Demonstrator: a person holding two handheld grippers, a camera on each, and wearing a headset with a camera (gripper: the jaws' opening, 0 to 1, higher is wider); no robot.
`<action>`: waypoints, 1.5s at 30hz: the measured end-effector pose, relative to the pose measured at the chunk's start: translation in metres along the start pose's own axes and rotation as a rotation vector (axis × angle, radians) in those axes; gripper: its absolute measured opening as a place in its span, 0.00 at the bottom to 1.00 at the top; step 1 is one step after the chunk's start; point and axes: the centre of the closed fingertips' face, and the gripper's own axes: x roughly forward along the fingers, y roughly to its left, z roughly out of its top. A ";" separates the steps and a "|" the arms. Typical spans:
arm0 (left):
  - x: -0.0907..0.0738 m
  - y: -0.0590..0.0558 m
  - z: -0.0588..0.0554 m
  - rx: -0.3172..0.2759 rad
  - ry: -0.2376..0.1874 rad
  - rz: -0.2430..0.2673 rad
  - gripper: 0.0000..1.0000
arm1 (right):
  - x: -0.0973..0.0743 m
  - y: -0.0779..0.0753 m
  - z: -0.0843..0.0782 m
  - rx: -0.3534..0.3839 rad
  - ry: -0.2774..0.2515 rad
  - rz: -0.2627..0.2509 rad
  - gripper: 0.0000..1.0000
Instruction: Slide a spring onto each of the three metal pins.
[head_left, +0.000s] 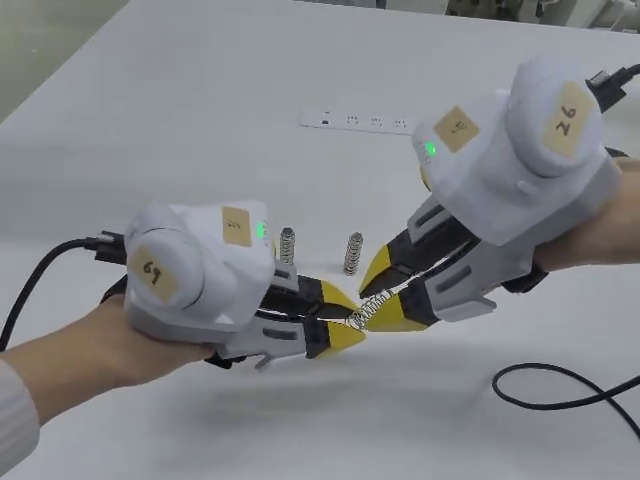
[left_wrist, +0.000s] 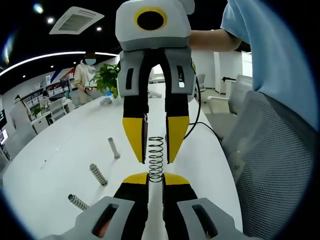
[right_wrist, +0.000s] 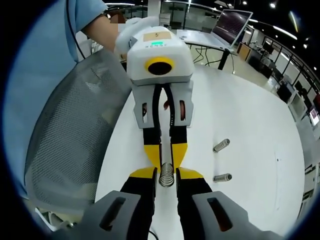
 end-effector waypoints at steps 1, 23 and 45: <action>0.000 0.000 0.000 0.001 0.001 0.000 0.02 | 0.001 0.000 -0.001 -0.001 0.005 0.000 0.13; 0.000 0.000 -0.001 -0.010 0.002 -0.003 0.02 | 0.003 -0.001 -0.004 -0.011 0.023 0.002 0.08; 0.002 -0.001 0.000 -0.031 -0.009 -0.004 0.02 | 0.002 0.002 -0.005 0.009 0.028 0.010 0.07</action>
